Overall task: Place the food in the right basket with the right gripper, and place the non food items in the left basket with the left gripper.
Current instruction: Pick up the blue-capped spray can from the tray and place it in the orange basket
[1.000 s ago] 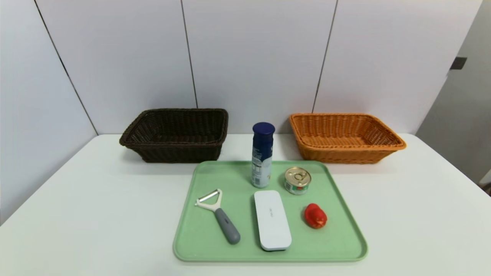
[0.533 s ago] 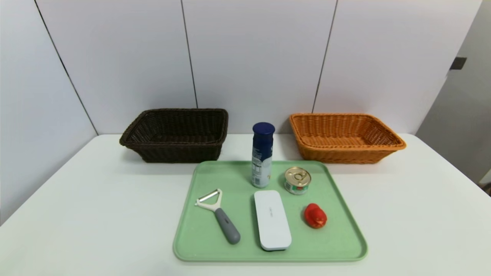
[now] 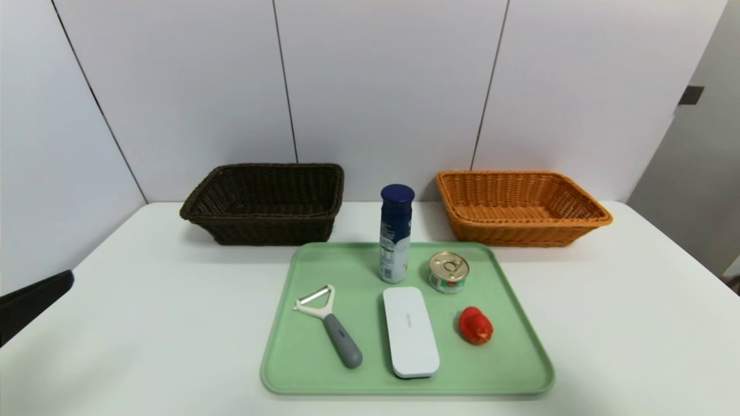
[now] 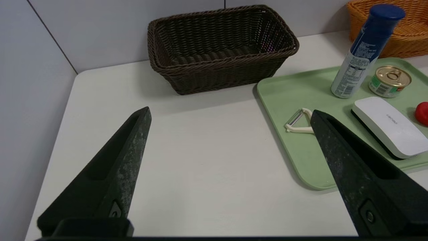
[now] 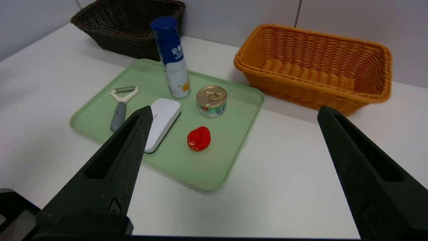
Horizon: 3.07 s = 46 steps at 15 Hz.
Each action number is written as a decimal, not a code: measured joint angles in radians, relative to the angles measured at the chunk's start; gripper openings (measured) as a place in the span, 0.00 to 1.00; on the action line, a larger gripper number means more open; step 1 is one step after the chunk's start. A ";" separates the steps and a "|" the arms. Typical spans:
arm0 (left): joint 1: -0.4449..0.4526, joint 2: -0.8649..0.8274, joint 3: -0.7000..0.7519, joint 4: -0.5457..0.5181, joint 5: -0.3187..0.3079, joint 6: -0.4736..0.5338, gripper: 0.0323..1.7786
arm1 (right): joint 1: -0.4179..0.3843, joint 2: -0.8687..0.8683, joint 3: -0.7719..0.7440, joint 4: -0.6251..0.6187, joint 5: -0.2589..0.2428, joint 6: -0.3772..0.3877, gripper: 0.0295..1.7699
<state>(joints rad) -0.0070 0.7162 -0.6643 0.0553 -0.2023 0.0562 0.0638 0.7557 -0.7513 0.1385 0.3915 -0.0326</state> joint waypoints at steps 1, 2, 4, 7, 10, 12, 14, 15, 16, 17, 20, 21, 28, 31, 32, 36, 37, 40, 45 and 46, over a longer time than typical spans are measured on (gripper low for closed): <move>-0.003 0.052 -0.003 -0.019 -0.001 0.000 0.95 | 0.044 0.061 -0.002 -0.061 0.001 0.003 0.96; -0.004 0.099 -0.005 -0.043 0.002 -0.002 0.95 | 0.086 0.117 -0.003 -0.114 0.000 0.006 0.96; -0.008 0.188 -0.008 -0.099 0.027 -0.003 0.95 | 0.166 0.229 -0.003 -0.219 -0.018 0.018 0.96; -0.034 0.293 -0.006 -0.157 0.099 -0.016 0.95 | 0.301 0.388 0.015 -0.380 -0.076 0.037 0.96; -0.115 0.367 -0.011 -0.191 0.175 -0.061 0.95 | 0.447 0.523 0.052 -0.522 -0.164 0.063 0.96; -0.183 0.415 -0.025 -0.236 0.260 -0.128 0.95 | 0.536 0.587 0.068 -0.582 -0.237 0.093 0.96; -0.224 0.455 -0.030 -0.260 0.292 -0.153 0.95 | 0.607 0.648 0.088 -0.640 -0.326 0.120 0.96; -0.241 0.469 -0.032 -0.261 0.291 -0.154 0.95 | 0.621 0.675 0.103 -0.676 -0.354 0.126 0.96; -0.263 0.481 -0.036 -0.261 0.291 -0.156 0.95 | 0.631 0.706 0.116 -0.727 -0.375 0.127 0.96; -0.284 0.491 -0.042 -0.261 0.291 -0.159 0.95 | 0.637 0.737 0.124 -0.778 -0.391 0.128 0.96; -0.336 0.516 -0.058 -0.254 0.288 -0.156 0.95 | 0.643 0.832 0.135 -0.929 -0.439 0.129 0.96; -0.353 0.522 -0.062 -0.251 0.288 -0.156 0.95 | 0.644 0.863 0.136 -0.969 -0.442 0.129 0.96; -0.406 0.583 -0.111 -0.250 0.293 -0.154 0.95 | 0.649 1.104 0.122 -1.270 -0.471 0.128 0.96; -0.411 0.616 -0.121 -0.268 0.269 -0.168 0.95 | 0.651 1.173 0.094 -1.286 -0.473 0.129 0.96; -0.413 0.626 -0.129 -0.268 0.248 -0.183 0.95 | 0.649 1.197 0.079 -1.304 -0.474 0.129 0.96; -0.430 0.650 -0.149 -0.262 0.232 -0.201 0.95 | 0.643 1.287 0.005 -1.359 -0.495 0.128 0.97; -0.431 0.653 -0.150 -0.261 0.232 -0.203 0.95 | 0.642 1.305 -0.022 -1.363 -0.506 0.129 0.97; -0.433 0.658 -0.153 -0.261 0.233 -0.222 0.95 | 0.641 1.348 -0.078 -1.365 -0.538 0.130 0.97; -0.433 0.658 -0.152 -0.261 0.233 -0.227 0.95 | 0.624 1.387 -0.122 -1.365 -0.544 0.130 0.97; -0.434 0.658 -0.152 -0.261 0.233 -0.231 0.95 | 0.620 1.391 -0.129 -1.365 -0.544 0.130 0.97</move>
<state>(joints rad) -0.4411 1.3743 -0.8164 -0.2057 0.0302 -0.1749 0.6836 2.1466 -0.8802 -1.2262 -0.1528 0.0977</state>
